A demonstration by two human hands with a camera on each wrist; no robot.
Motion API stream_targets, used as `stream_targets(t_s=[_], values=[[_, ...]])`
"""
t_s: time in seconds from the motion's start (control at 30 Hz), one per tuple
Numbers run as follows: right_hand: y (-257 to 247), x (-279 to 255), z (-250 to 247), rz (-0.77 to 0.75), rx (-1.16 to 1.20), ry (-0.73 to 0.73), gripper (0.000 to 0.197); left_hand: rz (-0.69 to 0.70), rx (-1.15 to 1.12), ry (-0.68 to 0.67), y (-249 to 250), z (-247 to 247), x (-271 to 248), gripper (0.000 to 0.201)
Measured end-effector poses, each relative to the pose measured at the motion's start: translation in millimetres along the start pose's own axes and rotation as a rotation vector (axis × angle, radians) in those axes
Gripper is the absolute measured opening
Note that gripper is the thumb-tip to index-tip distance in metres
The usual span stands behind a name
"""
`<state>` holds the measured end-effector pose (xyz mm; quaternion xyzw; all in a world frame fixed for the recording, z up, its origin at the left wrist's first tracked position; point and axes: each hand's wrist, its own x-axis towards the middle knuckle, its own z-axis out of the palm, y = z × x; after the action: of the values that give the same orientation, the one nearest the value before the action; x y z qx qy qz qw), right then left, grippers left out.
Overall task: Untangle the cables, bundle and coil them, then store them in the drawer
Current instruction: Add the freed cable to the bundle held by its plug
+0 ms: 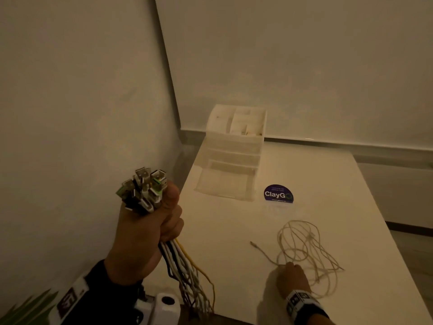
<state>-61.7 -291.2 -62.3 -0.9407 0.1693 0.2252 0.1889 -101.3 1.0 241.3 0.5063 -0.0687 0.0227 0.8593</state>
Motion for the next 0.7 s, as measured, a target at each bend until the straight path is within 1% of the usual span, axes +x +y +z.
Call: stream_targets(t_s=[0.07, 0.1, 0.13, 0.2, 0.27, 0.4, 0.47, 0.53, 0.57, 0.63, 0.67, 0.7], values=[[-5.7, -1.0, -10.5, -0.02, 0.014, -0.015, 0.028, 0.015, 0.003, 0.009, -0.5, -1.9, 2.1, 0.036], [-10.8, -1.5, -20.5, -0.05, 0.027, 0.013, 0.021, 0.016, 0.001, 0.017, -1.1, -2.8, 2.9, 0.037], [-16.1, -1.8, -34.2, -0.101, 0.061, 0.069, 0.016, 0.016, -0.003, 0.026, -1.9, -3.4, 3.8, 0.039], [-28.0, -2.1, -70.1, -0.205, 0.155, 0.235, 0.02, 0.016, -0.004, 0.044, -3.2, -3.9, 5.3, 0.043], [-41.8, -5.0, -117.4, -0.285, 0.185, 0.384, 0.018, 0.019, 0.007, 0.053, -4.5, -5.6, 8.2, 0.044], [-70.4, -22.8, -212.6, -0.352, 0.233, 0.535, 0.026, 0.023, 0.003, 0.049, -6.1, -5.9, 10.0, 0.036], [-81.7, -37.0, -252.1, -0.404, 0.352, 0.608, 0.025, 0.02, 0.0, 0.049, -6.2, -3.8, 13.9, 0.035], [-93.5, -54.3, -280.4, -0.488, 0.475, 0.662, 0.02, 0.027, -0.022, 0.037, -2.1, -5.8, 13.5, 0.036], [-96.6, -59.9, -288.7, -0.527, 0.592, 0.663, 0.016, 0.028, -0.026, 0.04, -3.1, -5.8, 13.8, 0.036], [-102.6, -67.1, -301.8, -0.592, 0.981, 0.629, 0.01, 0.041, -0.032, 0.049, -4.4, -4.3, 14.2, 0.036], [-105.4, -69.6, -304.1, -0.608, 1.221, 0.579, 0.01, 0.045, -0.043, 0.044, -4.5, -4.0, 12.8, 0.036], [-108.1, -70.9, -305.1, -0.599, 1.458, 0.492, 0.011, 0.046, -0.05, 0.039, -5.1, -3.7, 11.3, 0.037]])
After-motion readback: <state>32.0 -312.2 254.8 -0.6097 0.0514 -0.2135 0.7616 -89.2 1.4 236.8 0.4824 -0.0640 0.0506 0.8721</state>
